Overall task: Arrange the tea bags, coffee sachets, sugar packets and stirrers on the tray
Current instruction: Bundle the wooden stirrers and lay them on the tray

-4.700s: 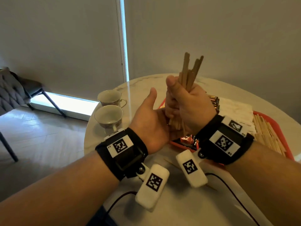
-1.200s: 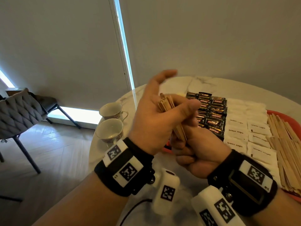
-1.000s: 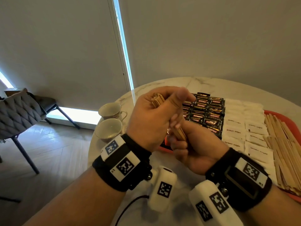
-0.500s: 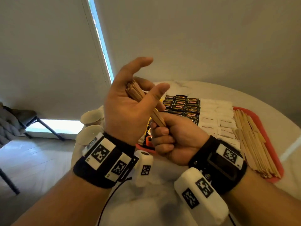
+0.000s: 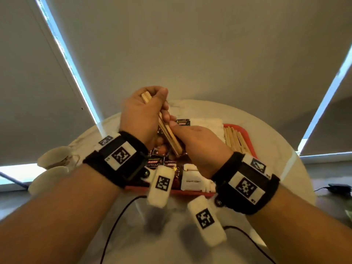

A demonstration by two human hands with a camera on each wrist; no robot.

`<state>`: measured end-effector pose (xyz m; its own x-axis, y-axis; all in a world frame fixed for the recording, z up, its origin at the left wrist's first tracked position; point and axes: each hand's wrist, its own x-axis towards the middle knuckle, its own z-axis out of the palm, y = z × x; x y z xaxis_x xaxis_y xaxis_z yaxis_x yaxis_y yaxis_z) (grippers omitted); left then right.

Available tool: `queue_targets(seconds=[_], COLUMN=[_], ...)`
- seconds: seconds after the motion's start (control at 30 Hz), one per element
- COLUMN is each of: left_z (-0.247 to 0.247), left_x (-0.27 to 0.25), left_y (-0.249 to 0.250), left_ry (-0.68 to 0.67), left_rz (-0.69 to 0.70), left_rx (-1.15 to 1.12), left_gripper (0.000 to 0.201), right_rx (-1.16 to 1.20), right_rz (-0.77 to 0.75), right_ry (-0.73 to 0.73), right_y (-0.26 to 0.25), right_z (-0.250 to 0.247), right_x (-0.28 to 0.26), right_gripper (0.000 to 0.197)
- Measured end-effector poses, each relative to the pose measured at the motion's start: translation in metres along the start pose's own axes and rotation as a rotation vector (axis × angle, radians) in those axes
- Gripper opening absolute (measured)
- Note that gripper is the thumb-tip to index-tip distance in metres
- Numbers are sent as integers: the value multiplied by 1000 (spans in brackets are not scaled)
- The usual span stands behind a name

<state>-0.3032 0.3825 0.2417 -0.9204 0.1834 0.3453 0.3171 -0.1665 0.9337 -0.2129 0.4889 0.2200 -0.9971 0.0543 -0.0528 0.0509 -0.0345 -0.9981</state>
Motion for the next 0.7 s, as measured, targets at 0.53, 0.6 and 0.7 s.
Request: queue_targets(seconds=[0.53, 0.6, 0.7], left_z=[146, 147, 145], left_x=[34, 31, 29], left_y=[-49, -54, -61], left_ry=[-324, -365, -428], left_rz=[-571, -655, -741], left_rx=[143, 219, 413], left_gripper=[37, 39, 30], right_rx=[-624, -690, -791], right_rz=[7, 135, 288], right_ry=[412, 422, 418], right_y=[-8, 0, 9], right_z=[-135, -154, -174], right_x=[21, 27, 38], right_gripper=[21, 17, 22])
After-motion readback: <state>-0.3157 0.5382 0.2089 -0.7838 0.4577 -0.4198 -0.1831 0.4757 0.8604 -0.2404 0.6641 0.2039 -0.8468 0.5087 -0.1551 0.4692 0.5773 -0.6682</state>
